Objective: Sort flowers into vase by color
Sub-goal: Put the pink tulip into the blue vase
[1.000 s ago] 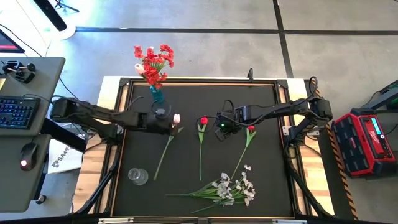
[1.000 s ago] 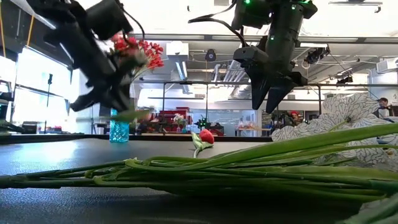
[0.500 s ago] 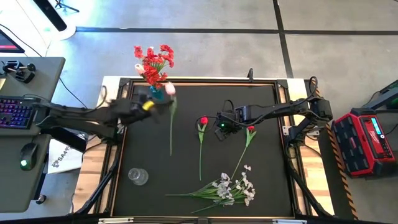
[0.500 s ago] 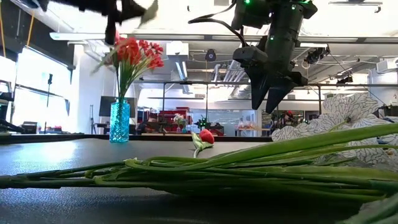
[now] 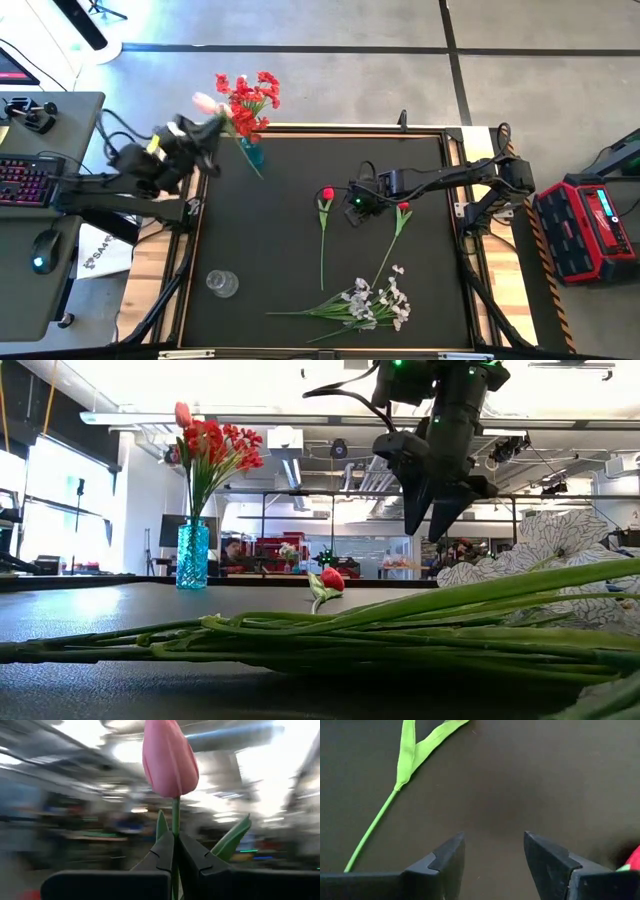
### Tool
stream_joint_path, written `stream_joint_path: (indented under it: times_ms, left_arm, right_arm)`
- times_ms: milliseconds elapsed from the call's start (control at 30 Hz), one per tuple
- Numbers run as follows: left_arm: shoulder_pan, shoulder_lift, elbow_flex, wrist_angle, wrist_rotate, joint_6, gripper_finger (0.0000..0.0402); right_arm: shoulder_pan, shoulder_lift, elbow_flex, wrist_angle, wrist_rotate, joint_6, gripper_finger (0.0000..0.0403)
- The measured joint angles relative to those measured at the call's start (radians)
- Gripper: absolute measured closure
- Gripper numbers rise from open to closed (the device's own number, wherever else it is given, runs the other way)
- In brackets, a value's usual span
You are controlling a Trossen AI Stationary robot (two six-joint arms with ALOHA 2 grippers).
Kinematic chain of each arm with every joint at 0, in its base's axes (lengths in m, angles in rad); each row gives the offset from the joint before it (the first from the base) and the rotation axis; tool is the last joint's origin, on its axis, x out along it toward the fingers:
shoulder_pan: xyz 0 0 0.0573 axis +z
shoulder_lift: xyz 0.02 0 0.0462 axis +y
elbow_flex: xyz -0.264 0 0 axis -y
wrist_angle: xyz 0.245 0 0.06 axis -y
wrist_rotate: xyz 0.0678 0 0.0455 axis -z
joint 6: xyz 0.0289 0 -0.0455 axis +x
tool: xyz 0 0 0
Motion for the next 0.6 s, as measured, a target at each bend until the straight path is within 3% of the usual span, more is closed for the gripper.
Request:
stream_joint_path:
  times_ms: [100,233,367,600]
  left_arm:
    - [0.001,-0.034,0.016,-0.029,-0.16,0.122,0.0401]
    - [0.004,-0.086,0.021,-0.028,-0.273,0.266,0.0401]
    - [0.008,-0.128,0.021,-0.032,-0.466,0.392,0.0401]
    - [0.143,-0.148,-0.049,-0.032,-0.482,0.327,0.0401]
  right_arm:
    - [0.008,0.0,0.0,0.0,-0.025,0.016,0.0214]
    - [0.033,0.0,0.0,0.0,-0.026,0.019,0.0214]
    - [0.046,0.0,0.0,0.0,-0.027,0.043,0.0214]
    - [0.033,0.0,0.0,0.002,-0.037,0.042,0.0214]
